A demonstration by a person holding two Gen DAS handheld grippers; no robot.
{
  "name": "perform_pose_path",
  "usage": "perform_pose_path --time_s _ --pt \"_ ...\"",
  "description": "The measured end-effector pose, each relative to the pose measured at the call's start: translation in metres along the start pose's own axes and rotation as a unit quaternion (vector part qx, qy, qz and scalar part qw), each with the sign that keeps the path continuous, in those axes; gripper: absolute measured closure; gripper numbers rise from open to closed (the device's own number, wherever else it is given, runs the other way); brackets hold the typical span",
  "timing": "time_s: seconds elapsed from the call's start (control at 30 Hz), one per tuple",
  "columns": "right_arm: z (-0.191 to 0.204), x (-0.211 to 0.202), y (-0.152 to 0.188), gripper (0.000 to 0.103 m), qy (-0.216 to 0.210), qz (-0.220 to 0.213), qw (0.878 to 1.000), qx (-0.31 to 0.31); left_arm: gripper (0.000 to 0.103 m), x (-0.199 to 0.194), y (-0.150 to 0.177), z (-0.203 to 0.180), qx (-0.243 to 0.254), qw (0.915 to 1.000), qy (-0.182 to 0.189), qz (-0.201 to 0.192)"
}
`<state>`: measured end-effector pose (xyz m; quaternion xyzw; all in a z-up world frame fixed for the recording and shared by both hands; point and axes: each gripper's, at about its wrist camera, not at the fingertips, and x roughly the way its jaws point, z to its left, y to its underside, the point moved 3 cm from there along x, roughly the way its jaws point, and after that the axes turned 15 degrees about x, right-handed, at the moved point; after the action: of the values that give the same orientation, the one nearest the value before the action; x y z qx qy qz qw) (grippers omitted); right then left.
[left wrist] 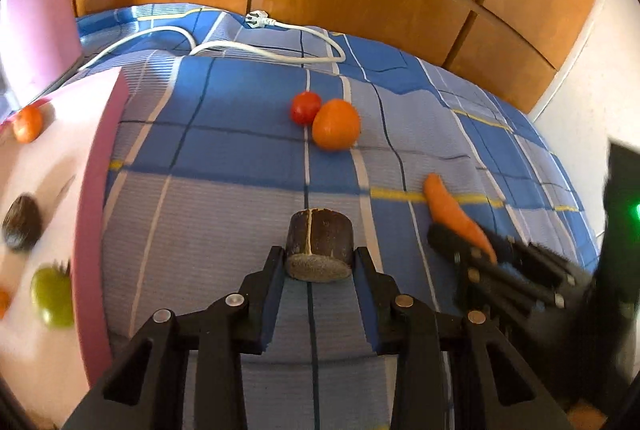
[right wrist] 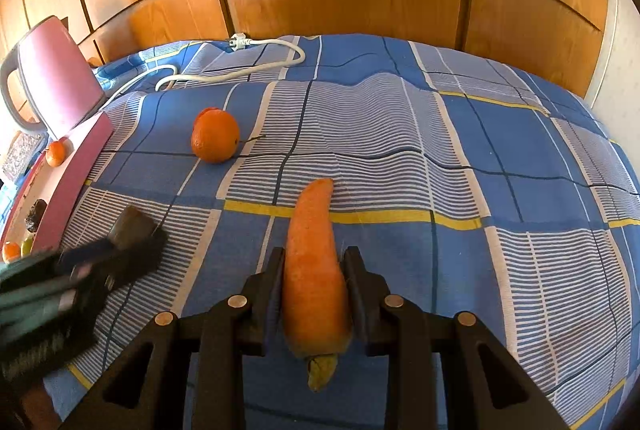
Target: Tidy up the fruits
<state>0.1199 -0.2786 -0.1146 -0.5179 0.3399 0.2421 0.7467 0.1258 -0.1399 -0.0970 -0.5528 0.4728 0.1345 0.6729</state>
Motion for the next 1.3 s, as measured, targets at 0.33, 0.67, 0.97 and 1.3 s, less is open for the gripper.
perform_pose_path --time_s 0.33,0.67,0.97,1.3 --pt "0.000 -0.010 0.009 0.074 -0.002 -0.003 1.000 -0.003 0.068 -0.007 0.012 -0.004 0.003 0.9999 -0.008 -0.007" --pt "0.001 -0.023 0.029 0.074 0.001 -0.004 1.000 -0.010 0.069 -0.001 0.014 -0.011 0.032 0.9991 -0.029 0.002" --pt "0.001 -0.029 0.035 0.074 0.005 -0.002 1.000 -0.013 0.070 -0.012 0.023 -0.011 0.031 0.9991 -0.028 0.005" --pt "0.003 -0.037 0.043 0.074 0.003 0.005 1.000 -0.006 0.070 -0.032 0.038 -0.017 0.027 0.9993 -0.026 0.002"
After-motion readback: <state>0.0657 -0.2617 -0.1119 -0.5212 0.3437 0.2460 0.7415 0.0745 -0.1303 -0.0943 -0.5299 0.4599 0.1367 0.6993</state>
